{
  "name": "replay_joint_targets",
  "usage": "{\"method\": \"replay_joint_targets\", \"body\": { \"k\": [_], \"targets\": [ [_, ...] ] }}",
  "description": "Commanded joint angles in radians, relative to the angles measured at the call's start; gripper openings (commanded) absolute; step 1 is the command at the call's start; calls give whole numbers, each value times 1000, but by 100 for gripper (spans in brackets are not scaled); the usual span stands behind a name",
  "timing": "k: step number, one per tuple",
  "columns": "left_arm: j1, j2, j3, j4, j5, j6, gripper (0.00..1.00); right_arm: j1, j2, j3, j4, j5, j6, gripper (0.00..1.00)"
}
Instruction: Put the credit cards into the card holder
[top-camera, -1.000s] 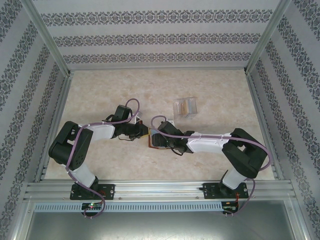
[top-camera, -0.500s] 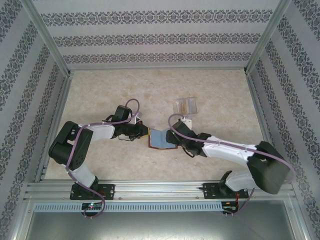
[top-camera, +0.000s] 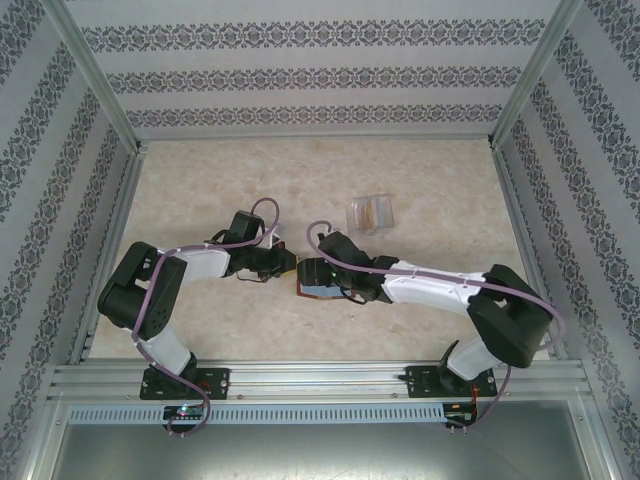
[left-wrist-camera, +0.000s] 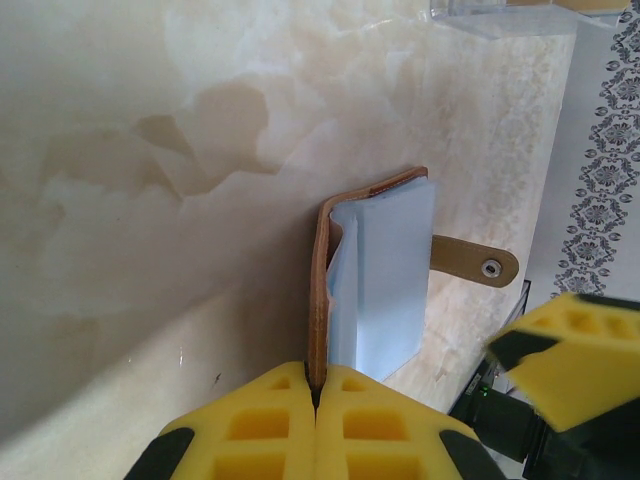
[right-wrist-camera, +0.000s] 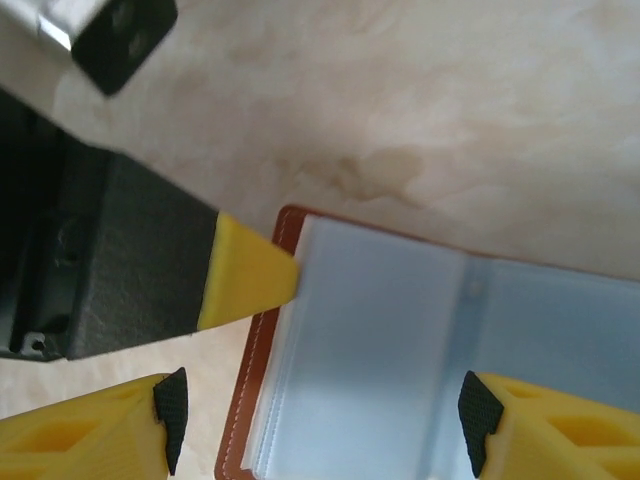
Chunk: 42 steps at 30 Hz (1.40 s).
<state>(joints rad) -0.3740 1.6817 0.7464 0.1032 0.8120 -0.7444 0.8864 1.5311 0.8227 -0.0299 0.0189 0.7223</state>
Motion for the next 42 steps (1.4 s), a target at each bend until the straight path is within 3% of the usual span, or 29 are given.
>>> {"method": "replay_joint_targets", "body": {
  "k": [1, 33, 42],
  "targets": [
    [-9, 3, -15, 23, 12, 14, 0, 1, 46, 4, 43, -40, -10, 74],
    [-8, -1, -27, 32, 9, 7, 0, -15, 143, -41, 68, -39, 26, 77],
    [-10, -4, -23, 30, 10, 4, 0, -1, 174, 3, -14, 13, 23, 77]
  ]
}}
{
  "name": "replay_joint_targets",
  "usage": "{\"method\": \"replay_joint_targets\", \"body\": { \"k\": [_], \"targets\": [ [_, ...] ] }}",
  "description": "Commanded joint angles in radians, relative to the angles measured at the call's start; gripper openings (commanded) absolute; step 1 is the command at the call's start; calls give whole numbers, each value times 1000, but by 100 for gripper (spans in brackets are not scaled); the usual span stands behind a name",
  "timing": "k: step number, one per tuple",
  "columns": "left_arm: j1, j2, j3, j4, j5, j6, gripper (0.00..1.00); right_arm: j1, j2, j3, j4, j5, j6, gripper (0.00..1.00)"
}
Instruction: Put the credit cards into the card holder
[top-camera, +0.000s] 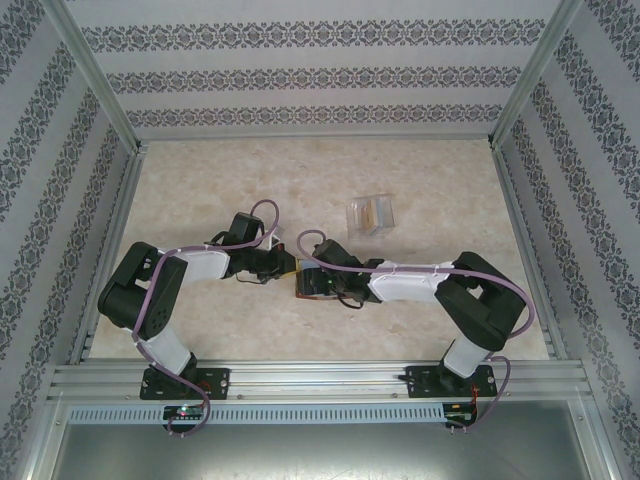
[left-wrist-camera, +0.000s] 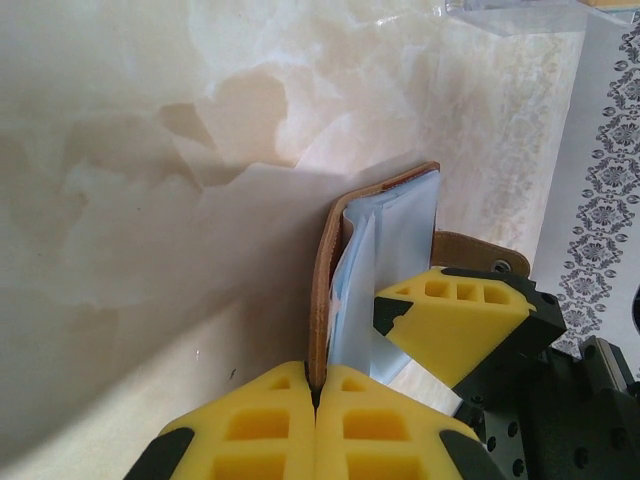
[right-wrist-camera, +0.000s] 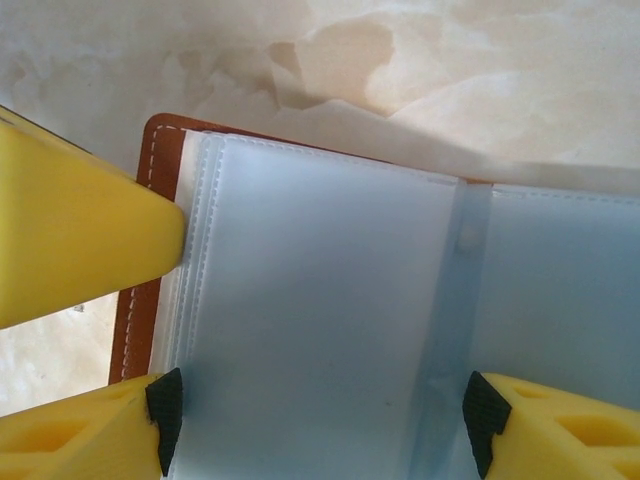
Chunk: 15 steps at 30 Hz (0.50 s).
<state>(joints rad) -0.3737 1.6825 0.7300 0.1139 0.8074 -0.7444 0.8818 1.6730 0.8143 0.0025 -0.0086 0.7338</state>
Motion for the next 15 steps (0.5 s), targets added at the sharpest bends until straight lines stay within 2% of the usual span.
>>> {"method": "replay_joint_targets", "body": {
  "k": [1, 11, 15],
  "targets": [
    [-9, -4, -7, 18, 14, 4, 0, 3, 31, 12, -59, 55, 20, 77],
    [-9, -5, 1, -3, 15, 16, 0, 3, -100, -61, -133, 269, 72, 71],
    [-11, -10, 0, -12, 15, 18, 0, 0, -171, -91, -141, 324, 90, 74]
  ]
}}
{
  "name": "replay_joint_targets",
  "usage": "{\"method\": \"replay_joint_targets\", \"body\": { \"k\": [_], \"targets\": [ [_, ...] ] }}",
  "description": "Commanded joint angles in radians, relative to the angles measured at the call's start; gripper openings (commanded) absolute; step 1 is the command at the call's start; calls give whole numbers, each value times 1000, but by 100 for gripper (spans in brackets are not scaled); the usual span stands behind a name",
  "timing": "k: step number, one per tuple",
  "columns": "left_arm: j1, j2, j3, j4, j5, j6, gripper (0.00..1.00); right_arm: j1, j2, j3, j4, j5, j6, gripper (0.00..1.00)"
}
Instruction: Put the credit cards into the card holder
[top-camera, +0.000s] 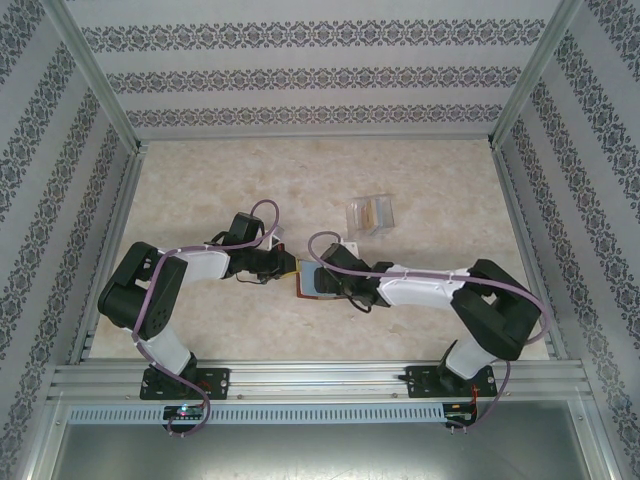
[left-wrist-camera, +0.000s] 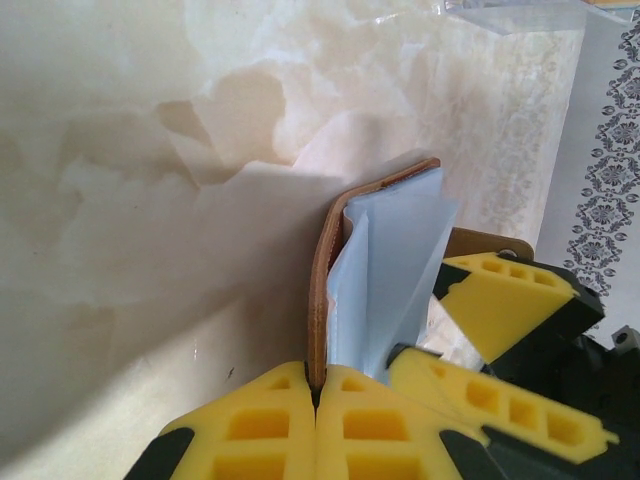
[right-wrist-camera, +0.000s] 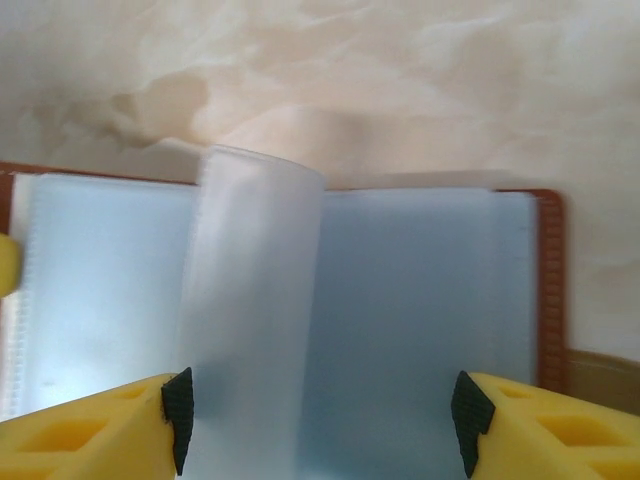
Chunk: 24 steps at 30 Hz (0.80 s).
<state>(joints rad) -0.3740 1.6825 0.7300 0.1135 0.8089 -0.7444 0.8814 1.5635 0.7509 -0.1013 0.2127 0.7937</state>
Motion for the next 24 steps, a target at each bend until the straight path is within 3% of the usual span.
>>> {"method": "replay_joint_targets", "body": {
  "k": [1, 6, 12, 24],
  "targets": [
    [-9, -12, -3, -13, 13, 20, 0, -1, -84, -35, -23, 97, 23, 74],
    [-9, -12, -3, -11, 10, 19, 0, 11, -169, -36, 69, 0, -77, 76],
    [-9, -11, -3, -1, 10, 11, 0, 45, -95, 32, 110, -135, -140, 77],
    [-9, -17, -8, 0, 6, 11, 0, 68, 82, 71, 78, -113, -100, 79]
  ]
}}
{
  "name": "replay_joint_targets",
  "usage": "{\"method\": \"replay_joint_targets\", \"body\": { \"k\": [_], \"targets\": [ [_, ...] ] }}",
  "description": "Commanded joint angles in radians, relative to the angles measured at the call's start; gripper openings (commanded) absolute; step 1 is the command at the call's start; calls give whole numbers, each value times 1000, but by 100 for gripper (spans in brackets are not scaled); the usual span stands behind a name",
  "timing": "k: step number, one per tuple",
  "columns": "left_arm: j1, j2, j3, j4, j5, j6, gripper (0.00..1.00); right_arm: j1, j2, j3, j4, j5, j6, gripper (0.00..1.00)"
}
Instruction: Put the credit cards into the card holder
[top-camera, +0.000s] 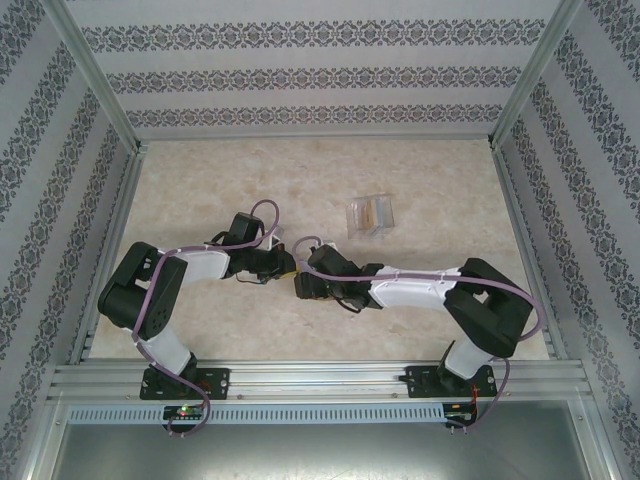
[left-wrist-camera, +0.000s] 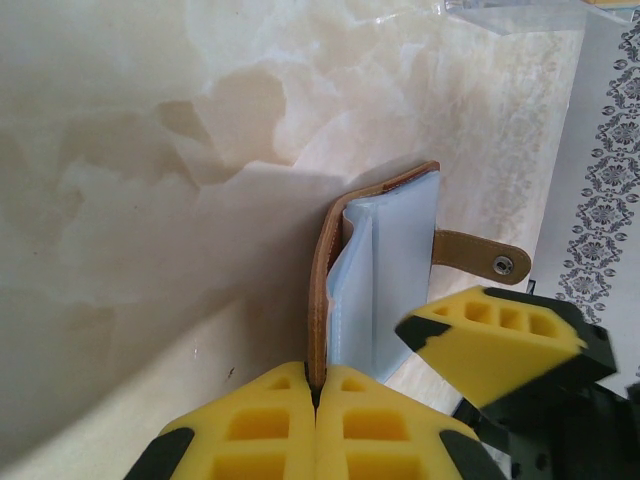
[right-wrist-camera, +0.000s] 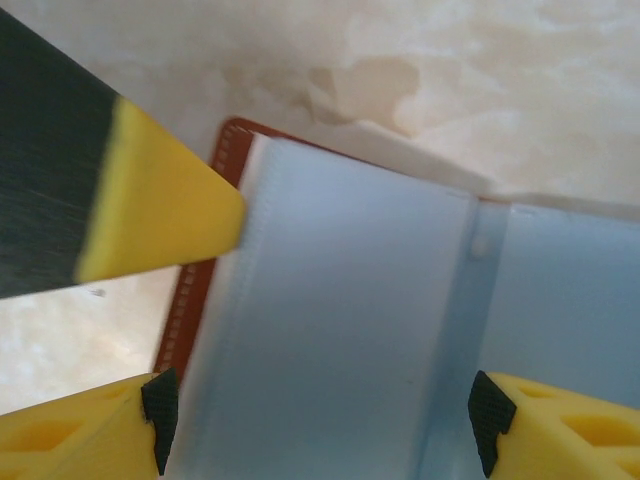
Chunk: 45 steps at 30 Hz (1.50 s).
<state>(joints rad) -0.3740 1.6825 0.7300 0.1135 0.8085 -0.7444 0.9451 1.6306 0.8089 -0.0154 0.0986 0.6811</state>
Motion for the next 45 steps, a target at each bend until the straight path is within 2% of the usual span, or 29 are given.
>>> {"method": "replay_joint_targets", "body": {
  "k": [1, 13, 24, 28, 31, 38, 42, 45],
  "targets": [
    [-8, -14, -9, 1, 7, 11, 0, 4, 15, 10, -6, 2, 11, 79],
    [-9, -17, -14, 10, 6, 7, 0, -5, 51, 10, -18, 28, 32, 77],
    [-9, -11, -14, 8, 4, 8, 0, -17, -73, -72, -64, 191, 82, 75],
    [-8, -10, -11, 5, 4, 9, 0, -39, -86, -97, -73, 197, 100, 67],
    [-9, -9, -10, 3, 2, 10, 0, -48, -103, -110, -105, 229, 135, 65],
    [-9, 1, -5, 4, 3, 9, 0, -89, -280, -169, -240, 362, 247, 67],
    [-8, 2, -1, -5, 2, 15, 0, -109, -422, -178, -249, 353, 203, 70],
    [-8, 3, 0, -6, -5, 15, 0, -118, -455, -157, -159, 242, 115, 71]
  ]
}}
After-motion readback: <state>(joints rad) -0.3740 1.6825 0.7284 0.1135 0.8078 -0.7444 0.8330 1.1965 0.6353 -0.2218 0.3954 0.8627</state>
